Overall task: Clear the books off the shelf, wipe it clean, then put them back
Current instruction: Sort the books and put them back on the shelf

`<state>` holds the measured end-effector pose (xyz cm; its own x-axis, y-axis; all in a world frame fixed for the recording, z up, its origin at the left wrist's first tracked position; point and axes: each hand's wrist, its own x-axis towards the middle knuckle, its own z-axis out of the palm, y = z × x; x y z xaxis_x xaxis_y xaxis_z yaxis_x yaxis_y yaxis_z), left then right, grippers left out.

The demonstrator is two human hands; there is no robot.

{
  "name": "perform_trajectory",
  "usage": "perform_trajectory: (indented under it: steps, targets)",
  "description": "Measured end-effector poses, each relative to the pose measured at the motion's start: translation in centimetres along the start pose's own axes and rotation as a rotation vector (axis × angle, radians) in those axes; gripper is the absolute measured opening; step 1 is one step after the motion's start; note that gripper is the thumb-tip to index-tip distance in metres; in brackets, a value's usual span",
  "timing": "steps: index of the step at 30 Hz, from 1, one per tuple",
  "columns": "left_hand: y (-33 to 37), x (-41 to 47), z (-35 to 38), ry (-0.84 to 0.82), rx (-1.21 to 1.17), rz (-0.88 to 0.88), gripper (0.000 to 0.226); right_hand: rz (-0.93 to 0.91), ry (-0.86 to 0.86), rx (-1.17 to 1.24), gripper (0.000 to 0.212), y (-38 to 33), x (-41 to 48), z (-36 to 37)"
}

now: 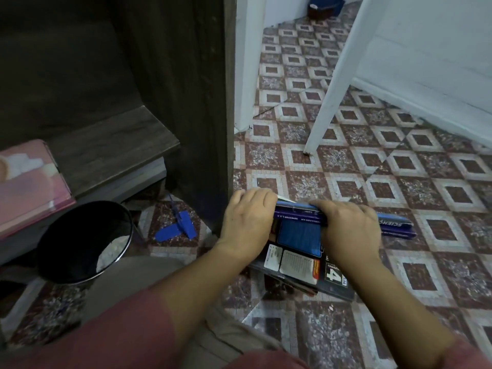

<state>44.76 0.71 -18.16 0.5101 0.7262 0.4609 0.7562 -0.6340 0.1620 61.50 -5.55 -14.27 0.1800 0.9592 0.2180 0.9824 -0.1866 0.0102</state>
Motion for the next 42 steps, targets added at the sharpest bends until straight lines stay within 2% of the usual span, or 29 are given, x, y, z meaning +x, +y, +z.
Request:
perform_trajectory:
  steps: [2, 4, 6, 8, 11, 14, 17, 20, 23, 26, 28, 29, 32, 34, 36, 39, 42]
  targets:
    - [0.2, 1.2, -3.5, -0.046, 0.018, 0.024, 0.027, -0.024, -0.060, -0.021, 0.038, -1.6, 0.2, -3.6]
    - [-0.3, 1.9, -7.2, -0.255, 0.051, -0.017, 0.027, -0.086, -0.119, -0.006, 0.032, -3.5, 0.1, -6.9]
    - [-1.7, 1.9, -10.3, -0.427, 0.093, -0.055, 0.026, -0.132, -0.154, 0.035, 0.035, -5.4, -0.3, -9.3]
    - [-3.5, 1.3, -13.3, -0.467, 0.107, -0.082, 0.024, -0.181, -0.159, 0.091, 0.036, -7.6, -0.4, -10.7]
    - [-6.5, -0.7, -17.1, -0.416, 0.192, -0.158, 0.025, -0.297, -0.136, 0.171, 0.033, -10.6, 0.5, -10.9]
    - [-9.6, -3.4, -20.2, -0.288, 0.372, -0.252, 0.028, -0.430, -0.132, 0.164, 0.041, -14.6, 2.3, -10.2]
    - [-13.0, -6.0, -23.1, -0.181, 0.559, -0.387, 0.026, -0.560, 0.050, 0.173, 0.035, -20.6, 4.6, -9.1]
    - [-17.7, -8.4, -25.6, -0.009, 0.580, -0.534, 0.029, -0.635, 0.270, 0.316, 0.030, -27.5, 6.6, -9.2]
    - [-22.6, -10.8, -27.1, 0.150, 0.661, -0.569, 0.044, -0.737, 0.365, 0.347, 0.031, -34.4, 8.1, -8.8]
    - [-27.3, -14.5, -26.3, 0.191, 0.756, -0.629, 0.049, -0.784, 0.439, 0.321, 0.032, -40.6, 8.2, -6.1]
    - [-30.1, -17.8, -24.7, 0.162, 0.786, -0.625, 0.047, -0.860, 0.396, 0.292, 0.038, -43.6, 7.6, -3.6]
    - [-31.3, -19.6, -23.7, 0.128, 0.781, -0.615, 0.047, -0.905, 0.319, 0.267, 0.040, -44.7, 7.1, -2.4]
    - [-33.4, -24.0, -20.8, -0.001, 0.733, -0.635, 0.053, -1.064, -0.060, 0.192, 0.046, -46.5, 6.0, 1.5]
    - [-34.2, -25.7, -19.8, -0.066, 0.710, -0.670, 0.054, -1.112, -0.211, 0.193, 0.057, -46.7, 5.9, 3.2]
    - [-35.1, -26.3, -19.5, -0.089, 0.682, -0.653, 0.057, -1.124, -0.232, 0.206, 0.070, -47.1, 6.6, 3.9]
    - [-36.5, -26.6, -19.0, -0.077, 0.637, -0.652, 0.088, -1.139, -0.188, 0.114, 0.099, -47.9, 7.6, 4.3]
    - [-37.6, -26.8, -18.4, -0.060, 0.623, -0.696, 0.096, -1.120, -0.089, 0.032, 0.108, -49.0, 7.8, 5.4]
